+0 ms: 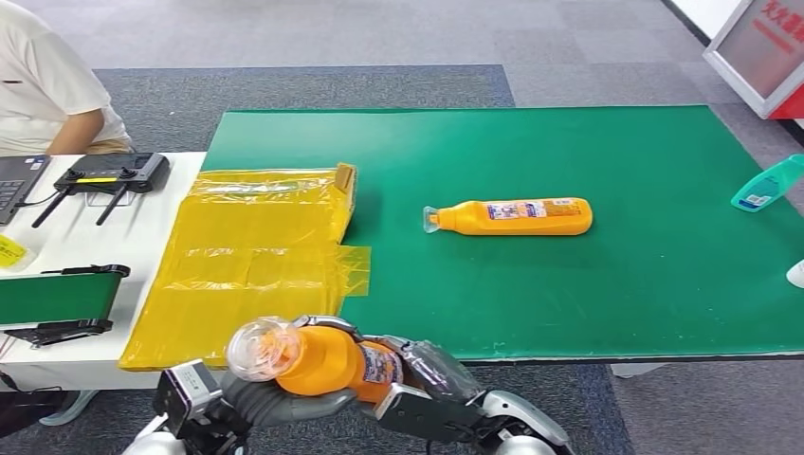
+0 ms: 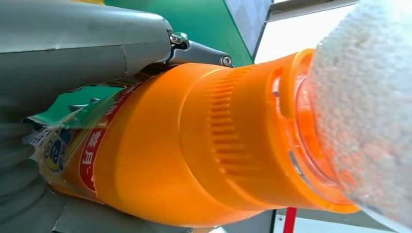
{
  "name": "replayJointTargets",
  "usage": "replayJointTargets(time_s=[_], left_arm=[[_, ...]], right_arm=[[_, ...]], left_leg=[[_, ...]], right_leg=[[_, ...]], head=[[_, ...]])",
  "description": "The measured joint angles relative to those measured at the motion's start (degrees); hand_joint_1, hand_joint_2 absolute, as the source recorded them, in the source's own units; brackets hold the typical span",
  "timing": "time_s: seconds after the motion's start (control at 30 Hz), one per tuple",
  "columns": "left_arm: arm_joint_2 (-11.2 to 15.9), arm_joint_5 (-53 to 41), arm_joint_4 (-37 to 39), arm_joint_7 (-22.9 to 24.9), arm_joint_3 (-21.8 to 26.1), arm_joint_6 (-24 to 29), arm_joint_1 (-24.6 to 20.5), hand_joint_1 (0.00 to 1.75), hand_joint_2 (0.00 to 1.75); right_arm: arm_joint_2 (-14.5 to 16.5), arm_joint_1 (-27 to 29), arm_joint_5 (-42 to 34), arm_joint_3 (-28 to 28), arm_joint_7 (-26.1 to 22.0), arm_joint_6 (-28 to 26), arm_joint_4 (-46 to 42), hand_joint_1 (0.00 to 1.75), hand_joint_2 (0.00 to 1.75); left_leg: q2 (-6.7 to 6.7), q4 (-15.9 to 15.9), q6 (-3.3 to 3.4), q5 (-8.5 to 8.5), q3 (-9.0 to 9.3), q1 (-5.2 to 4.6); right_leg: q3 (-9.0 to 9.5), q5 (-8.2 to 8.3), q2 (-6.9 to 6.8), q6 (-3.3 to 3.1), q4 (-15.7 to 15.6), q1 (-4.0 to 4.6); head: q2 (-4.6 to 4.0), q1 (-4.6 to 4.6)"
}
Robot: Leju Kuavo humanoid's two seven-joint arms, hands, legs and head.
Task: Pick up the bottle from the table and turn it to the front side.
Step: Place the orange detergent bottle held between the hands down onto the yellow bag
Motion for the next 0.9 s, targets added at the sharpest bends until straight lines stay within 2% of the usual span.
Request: replayJointTargets(time_s=[0.03, 0.13, 0.17, 0.33, 0.4, 0.53, 0.67, 0.8, 0.9], left_arm=[[0.01, 0.20, 0.00, 0.00, -0.03, 0.07, -0.11, 1.75, 1.75], [-0.07, -0.24, 0.00, 0.04, -0.11, 1.56, -0.25, 1.75, 1.75], [-0.17, -0.50, 0.00, 0.19, -0.12, 2.42, -0.21, 1.75, 1.75], [-1.34, 1.97, 0.01, 1.46, 1.68, 4.77, 1.66, 1.75, 1.75], [-2.06, 0.28, -0.21, 1.30, 3.04, 6.08, 2.65, 1.75, 1.75], [-6.34, -18.02, -3.51, 2.44, 7.41, 13.17, 3.85, 1.75, 1.75], [-10.64, -33.88, -8.13, 8.01, 12.15, 15.64, 2.02, 1.75, 1.75], [-12.06, -45.54, -9.13, 12.25, 16.58, 17.09, -1.64, 1.75, 1.75], [-12.06, -63.62, -8.05, 13.97, 20.17, 19.96, -6.49, 1.75, 1.75]], right_arm=[[-0.08, 0.00, -0.22, 0.06, 0.04, 0.03, -0.23, 1.69, 1.75], [-0.34, -0.02, -1.26, 0.10, 0.31, 0.32, -0.90, 0.41, 1.75], [-0.43, -0.03, -1.87, 0.10, 0.38, 0.62, -1.14, 0.03, 1.75], [-0.55, 0.15, -6.13, -0.36, -0.18, 2.61, -2.94, 0.00, 1.75], [-0.55, 0.39, -6.36, -0.91, -0.20, 2.73, -3.54, 0.00, 1.75], [-0.51, 2.33, -5.73, -2.73, 0.65, 2.57, -5.76, 0.00, 1.75], [-0.23, 3.71, -5.18, -4.04, 2.29, 2.87, -8.40, 0.00, 1.75], [-0.18, 4.04, -5.28, -5.07, 2.46, 3.59, -9.67, 0.00, 1.75], [0.01, 3.78, -5.58, -5.50, 2.28, 4.25, -10.03, 0.00, 1.75]], left_leg=[[0.00, 0.00, 0.00, 0.00, 0.00, 0.00], [0.00, 0.00, 0.00, 0.00, 0.00, 0.00], [0.00, 0.00, 0.00, 0.00, 0.00, 0.00], [0.01, 0.00, -0.01, -0.02, 0.00, 0.00], [0.02, 0.00, -0.01, -0.02, 0.00, 0.00], [0.01, 0.00, 0.00, -0.02, -0.03, 0.00], [0.01, 0.00, 0.00, -0.02, 0.00, -0.02], [0.01, 0.00, -0.06, 0.05, 0.00, 0.00], [0.01, 0.00, -0.12, 0.14, -0.01, 0.02]], right_leg=[[0.00, 0.00, 0.00, 0.00, 0.00, 0.00], [0.00, 0.00, 0.00, 0.00, 0.00, 0.00], [0.00, 0.00, 0.00, 0.00, 0.00, 0.00], [-0.02, -0.01, 0.02, 0.00, 0.00, 0.00], [-0.03, -0.02, 0.02, 0.00, 0.00, 0.00], [-0.04, -0.02, 0.00, 0.01, 0.00, 0.00], [-0.03, 0.00, 0.01, 0.00, 0.00, -0.01], [-0.05, 0.05, 0.01, -0.06, 0.00, 0.02], [-0.07, 0.10, 0.00, -0.10, 0.00, 0.04]], head=[[0.00, 0.00], [0.00, 0.00], [0.00, 0.00], [0.00, -0.01], [0.00, 0.01], [0.00, 0.02], [0.00, 0.00], [0.00, 0.00], [0.00, 0.00]])
